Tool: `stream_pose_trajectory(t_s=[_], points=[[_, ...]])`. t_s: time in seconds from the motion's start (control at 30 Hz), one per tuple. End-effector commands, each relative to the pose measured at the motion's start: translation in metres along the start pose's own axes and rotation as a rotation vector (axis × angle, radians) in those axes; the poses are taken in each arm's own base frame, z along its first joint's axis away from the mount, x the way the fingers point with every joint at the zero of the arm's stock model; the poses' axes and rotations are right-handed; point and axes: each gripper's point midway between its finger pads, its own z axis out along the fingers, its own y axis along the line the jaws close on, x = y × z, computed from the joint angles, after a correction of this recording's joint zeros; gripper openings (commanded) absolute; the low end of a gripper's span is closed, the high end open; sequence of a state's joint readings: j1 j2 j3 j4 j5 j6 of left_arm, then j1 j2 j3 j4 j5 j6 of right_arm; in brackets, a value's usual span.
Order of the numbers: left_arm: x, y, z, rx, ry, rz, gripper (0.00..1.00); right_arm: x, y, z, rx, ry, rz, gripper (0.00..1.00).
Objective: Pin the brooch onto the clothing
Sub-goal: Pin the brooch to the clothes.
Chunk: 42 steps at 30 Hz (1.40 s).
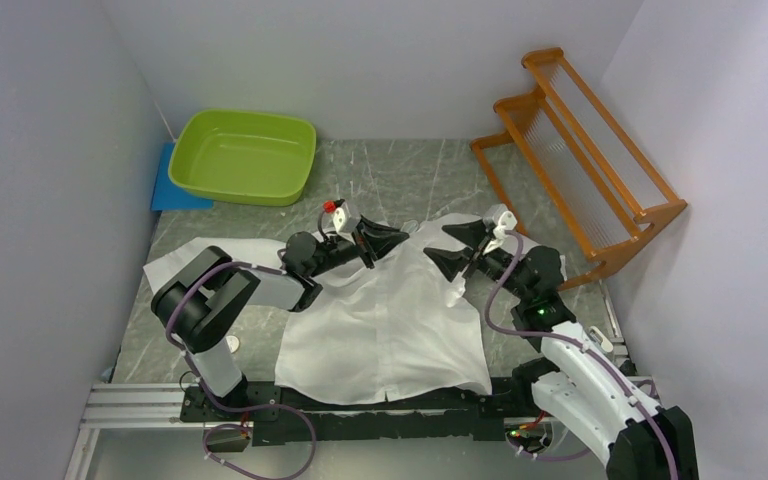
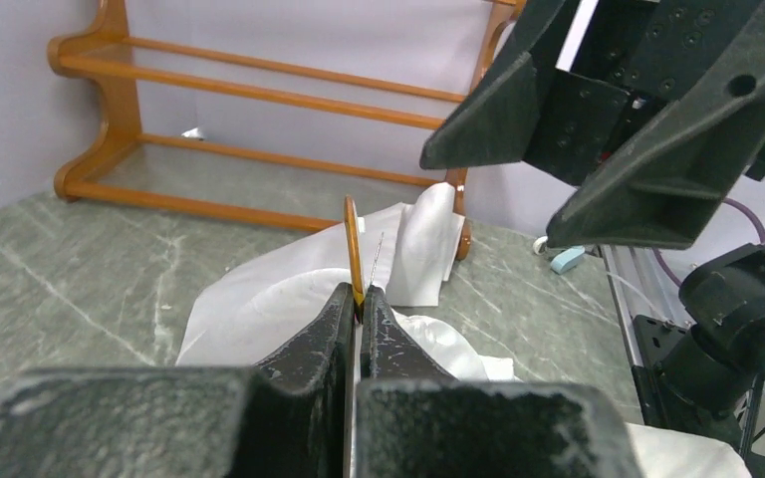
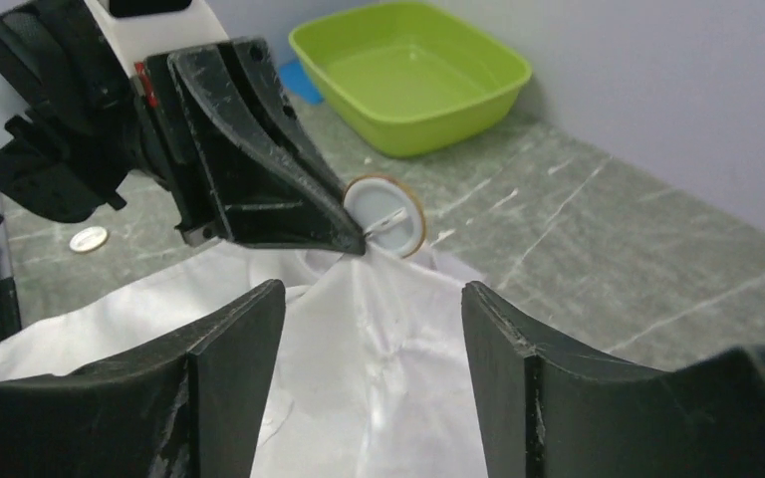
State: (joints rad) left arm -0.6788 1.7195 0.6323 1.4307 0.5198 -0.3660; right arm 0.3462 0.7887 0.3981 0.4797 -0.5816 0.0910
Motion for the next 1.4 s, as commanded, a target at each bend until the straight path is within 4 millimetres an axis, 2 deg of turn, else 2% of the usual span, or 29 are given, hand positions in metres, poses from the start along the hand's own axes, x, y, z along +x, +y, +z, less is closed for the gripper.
stream_pose_trajectory(t_s=[0.0, 0.1, 0.27, 0.7, 0.87, 0.97, 1.37], points=[[-0.025, -0.018, 0.0, 0.087, -0.084, 0.05, 0.03, -0.039, 0.007, 0.001, -0.061, -0.161, -0.054, 0.72], [-0.03, -0.024, -0.002, 0.112, -0.086, 0.077, 0.03, -0.038, 0.008, 0.005, -0.116, -0.141, -0.029, 0.72], [-0.038, -0.032, -0.006, 0.134, -0.098, 0.103, 0.03, -0.039, 0.014, 0.006, -0.235, -0.149, 0.03, 0.61], [-0.052, -0.049, -0.008, 0.207, -0.112, 0.125, 0.03, -0.05, 0.031, 0.011, -0.453, -0.17, 0.065, 0.56], [-0.055, -0.052, -0.008, 0.223, -0.115, 0.131, 0.03, -0.052, 0.032, 0.015, -0.492, -0.183, 0.07, 0.51], [-0.054, -0.053, -0.008, 0.226, -0.112, 0.132, 0.03, -0.049, 0.031, 0.018, -0.518, -0.171, 0.098, 0.46], [-0.055, -0.054, -0.008, 0.237, -0.113, 0.134, 0.03, -0.043, 0.035, 0.026, -0.639, -0.118, 0.18, 0.41]])
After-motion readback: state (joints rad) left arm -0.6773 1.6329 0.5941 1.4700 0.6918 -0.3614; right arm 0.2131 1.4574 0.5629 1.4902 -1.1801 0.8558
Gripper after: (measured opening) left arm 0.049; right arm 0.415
